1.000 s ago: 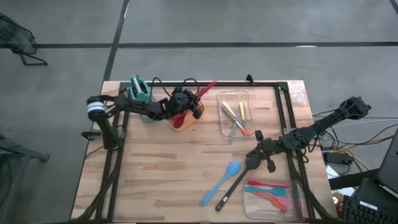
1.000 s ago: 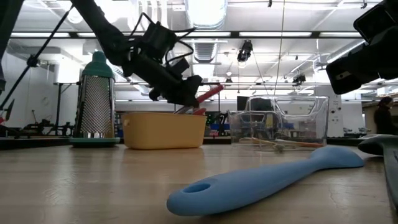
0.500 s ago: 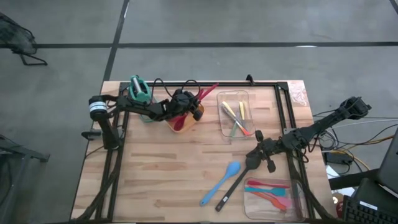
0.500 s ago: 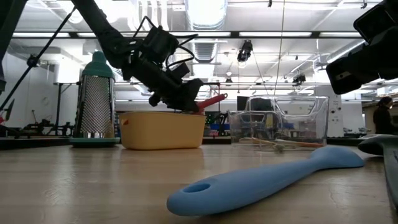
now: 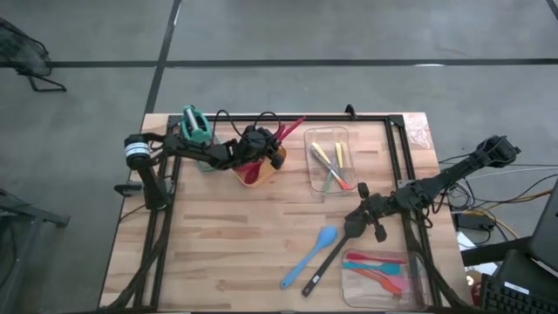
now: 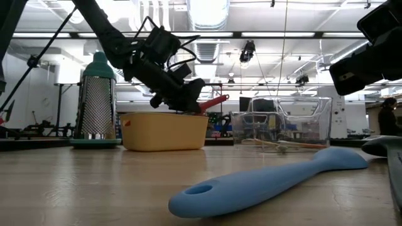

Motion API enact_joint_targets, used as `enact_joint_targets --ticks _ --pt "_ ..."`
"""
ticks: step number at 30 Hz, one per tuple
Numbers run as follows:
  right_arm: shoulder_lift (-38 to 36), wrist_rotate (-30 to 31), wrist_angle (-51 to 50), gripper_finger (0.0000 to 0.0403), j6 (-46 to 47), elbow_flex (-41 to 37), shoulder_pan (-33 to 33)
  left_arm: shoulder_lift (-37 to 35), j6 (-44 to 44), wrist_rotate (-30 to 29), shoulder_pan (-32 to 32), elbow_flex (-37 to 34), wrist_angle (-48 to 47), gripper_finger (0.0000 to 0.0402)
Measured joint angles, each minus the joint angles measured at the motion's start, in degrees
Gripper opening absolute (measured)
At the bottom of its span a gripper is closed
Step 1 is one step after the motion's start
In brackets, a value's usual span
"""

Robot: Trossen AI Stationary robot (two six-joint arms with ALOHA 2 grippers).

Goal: Pick & Place Kitchen Items
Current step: Put the red slotted spoon into the orange bin, then put the sky blue serving spoon into the orange bin

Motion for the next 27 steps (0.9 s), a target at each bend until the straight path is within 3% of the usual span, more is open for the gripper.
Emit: enact_joint_targets --ticks 13,21,27 --pt "0.01 0.02 -0.07 0.0008 0.02 -0.33 0.0 0.0 -1.75 1.22 -0.84 -0.12 -1.65 0.0142" --pt "0.01 0.02 -0.02 0.0008 0.23 -0.36 0.0 -3.35 0.93 1.47 -2.03 -0.17 -1.04 0.0145" --pt "0.01 0.02 -0.02 0.0008 0.25 -0.5 0.0 -7.17 0.0 6.55 -7.05 -0.17 -0.93 0.0145"
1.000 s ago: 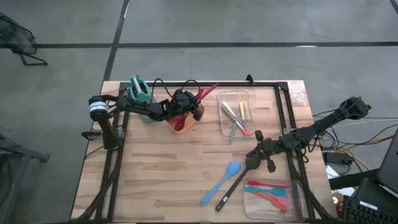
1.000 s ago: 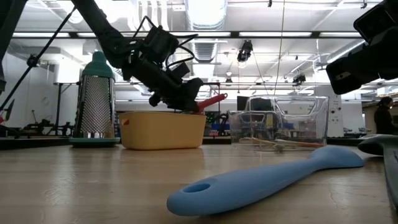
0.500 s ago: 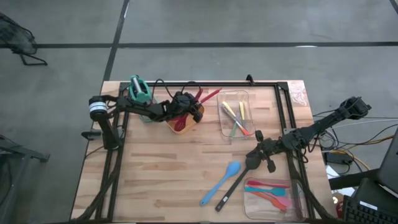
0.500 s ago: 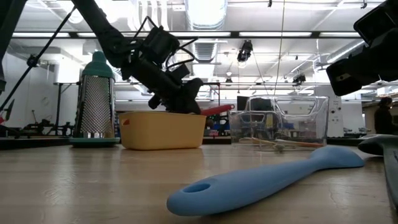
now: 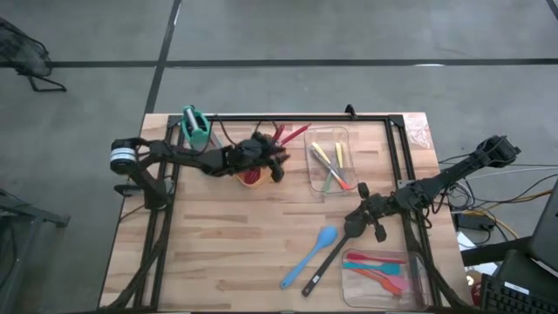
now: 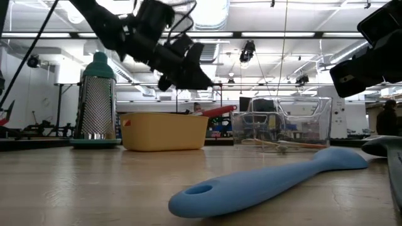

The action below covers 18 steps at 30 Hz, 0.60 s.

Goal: Pick & Place Kitchen Items
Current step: Put the sky blue serving spoon into the orange bin

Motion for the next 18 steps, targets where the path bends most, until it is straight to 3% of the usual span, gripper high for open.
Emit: enact_joint_targets --ticks 12,18 --pt "0.0 -0.02 0.09 0.0008 0.89 0.0 0.0 0.0 -0.17 0.47 -18.28 3.26 -0.4 0.0145" --pt "0.0 -0.02 0.13 0.0008 1.3 0.0 0.01 0.01 0.04 -4.76 -26.63 5.87 -3.05 0.0145"
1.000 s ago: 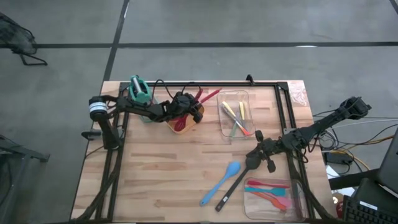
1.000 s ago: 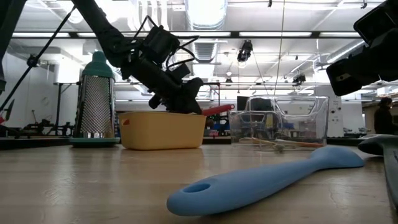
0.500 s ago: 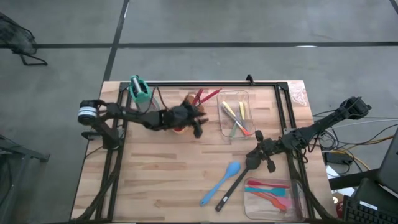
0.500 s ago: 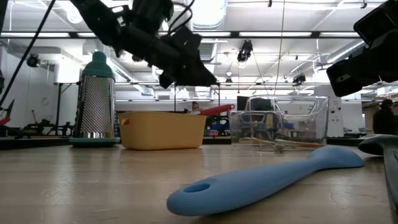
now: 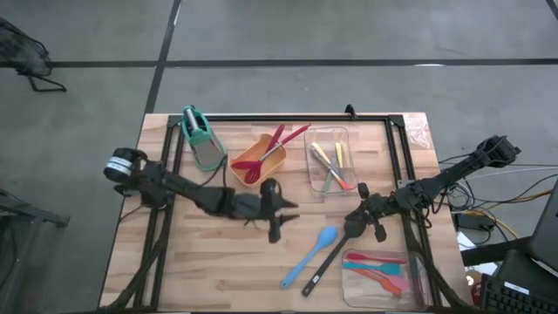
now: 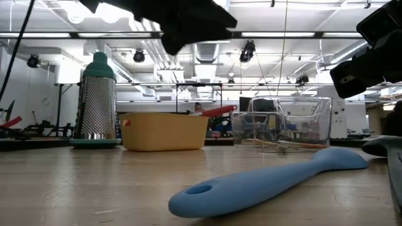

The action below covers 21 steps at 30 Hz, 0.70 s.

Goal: Pick & Place Kitchen Items
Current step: Put the sky blue serving spoon into the orange bin

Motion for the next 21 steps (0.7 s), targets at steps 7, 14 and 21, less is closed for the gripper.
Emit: enact_joint_targets --ticks 7,14,21 --pt "0.0 0.01 0.0 0.0008 -0.02 0.0 -0.01 0.46 -3.39 -7.05 -7.03 0.76 -3.64 0.0145" --pt "0.0 0.02 0.0 0.0008 -0.02 0.0 0.0 5.36 -6.16 -8.82 -10.69 1.34 -3.07 0.0145" --pt "-0.01 0.03 0.04 0.0008 -0.03 0.0 -0.01 10.46 -6.32 -8.83 -12.68 4.3 -2.6 0.0145"
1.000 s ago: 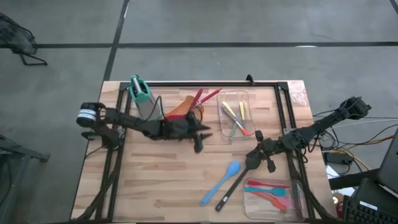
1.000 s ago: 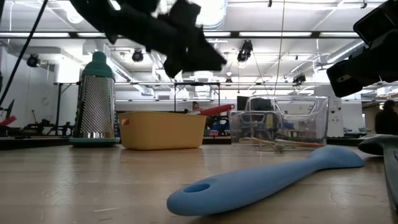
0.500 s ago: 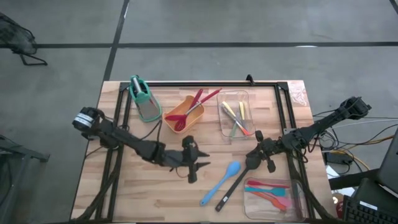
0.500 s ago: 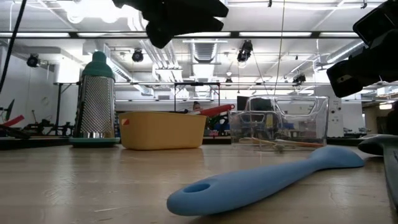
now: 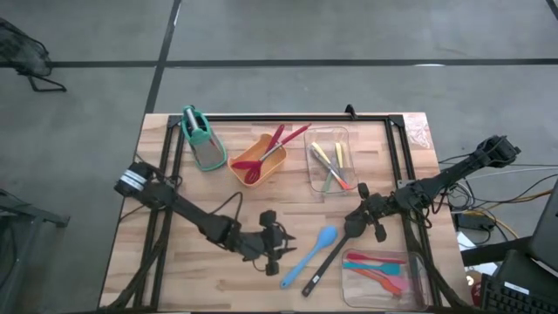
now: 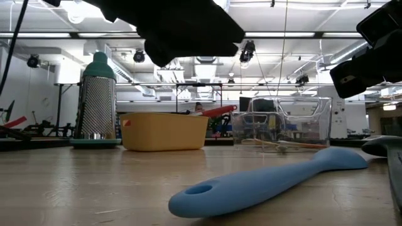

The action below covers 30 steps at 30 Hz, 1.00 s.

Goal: Pick & Place Kitchen Items
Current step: Put the sky blue serving spoon into the orange bin

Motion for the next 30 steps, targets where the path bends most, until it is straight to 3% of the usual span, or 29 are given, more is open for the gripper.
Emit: enact_joint_targets --ticks 15,21,30 --pt "0.01 0.01 -0.07 0.0008 -0.01 0.0 0.0 11.27 -2.95 -0.9 -0.89 9.02 -4.6 0.0145" --pt "0.01 0.03 -0.08 0.0008 -0.03 0.0 0.0 18.34 -3.24 -0.46 -0.94 16.14 -5.14 0.0145" --pt "-0.01 0.03 -0.24 0.0008 0.22 -0.02 0.0 24.78 -10.18 -7.29 -1.0 28.44 -20.66 0.0145"
